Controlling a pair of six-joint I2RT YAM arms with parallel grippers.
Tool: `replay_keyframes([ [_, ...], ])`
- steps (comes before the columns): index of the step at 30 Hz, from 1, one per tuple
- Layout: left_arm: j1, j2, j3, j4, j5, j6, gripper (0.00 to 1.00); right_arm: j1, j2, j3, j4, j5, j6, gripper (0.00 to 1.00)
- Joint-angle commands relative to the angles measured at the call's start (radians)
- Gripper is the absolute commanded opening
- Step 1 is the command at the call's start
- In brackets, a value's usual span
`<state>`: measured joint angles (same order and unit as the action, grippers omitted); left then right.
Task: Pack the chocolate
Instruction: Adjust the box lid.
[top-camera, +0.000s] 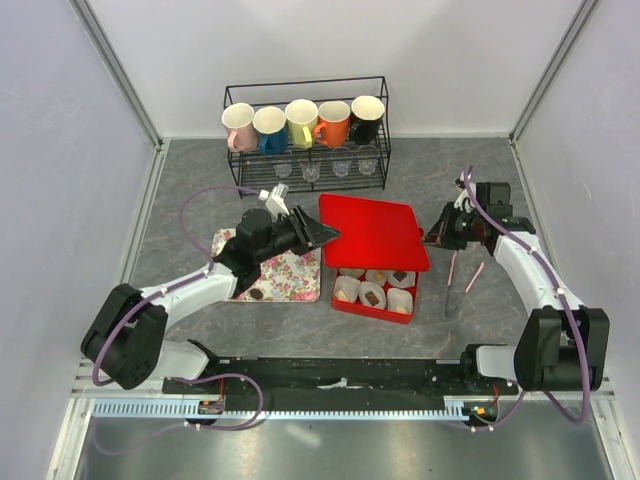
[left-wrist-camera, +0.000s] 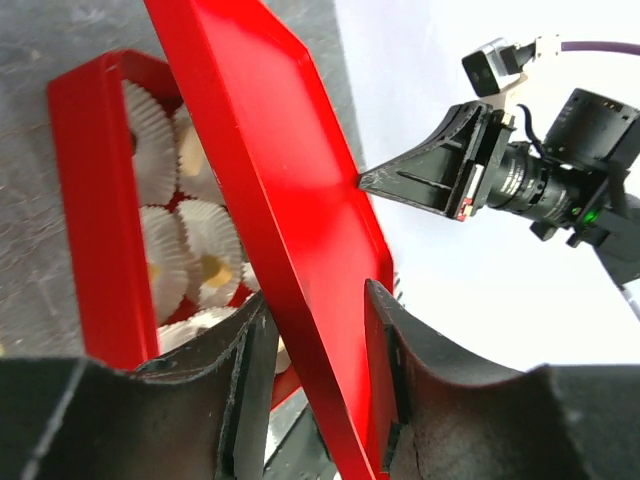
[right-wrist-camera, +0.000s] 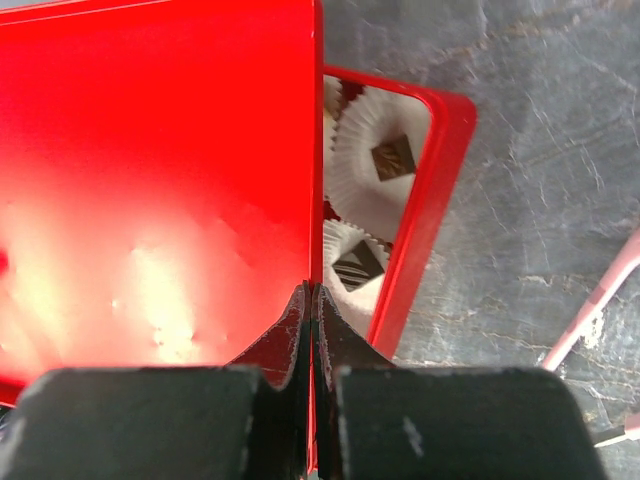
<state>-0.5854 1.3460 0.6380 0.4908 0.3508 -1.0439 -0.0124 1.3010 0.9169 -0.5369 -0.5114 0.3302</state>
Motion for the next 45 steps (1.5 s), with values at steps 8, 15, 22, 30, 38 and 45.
replay_keyframes([
  [8,-0.002,-0.064,0.035,-0.029,0.031,0.019,0.25,0.046,-0.133,0.010,0.113,-0.068,0.010,0.00],
  [15,-0.002,-0.183,0.098,-0.216,-0.058,0.205,0.02,0.049,-0.210,-0.006,0.152,-0.088,0.029,0.25],
  [22,-0.005,-0.277,0.227,-0.368,-0.102,0.509,0.02,0.049,-0.305,0.026,0.160,-0.061,0.072,0.69],
  [30,-0.095,-0.330,0.373,-0.521,-0.290,0.893,0.02,0.049,-0.459,0.086,0.149,0.059,0.208,0.98],
  [38,-0.284,-0.303,0.387,-0.442,-0.651,1.318,0.02,0.049,-0.513,0.151,0.135,0.119,0.435,0.98],
  [45,-0.488,-0.266,0.309,-0.189,-0.806,1.678,0.02,0.049,-0.460,0.163,0.126,0.088,0.552,0.98],
])
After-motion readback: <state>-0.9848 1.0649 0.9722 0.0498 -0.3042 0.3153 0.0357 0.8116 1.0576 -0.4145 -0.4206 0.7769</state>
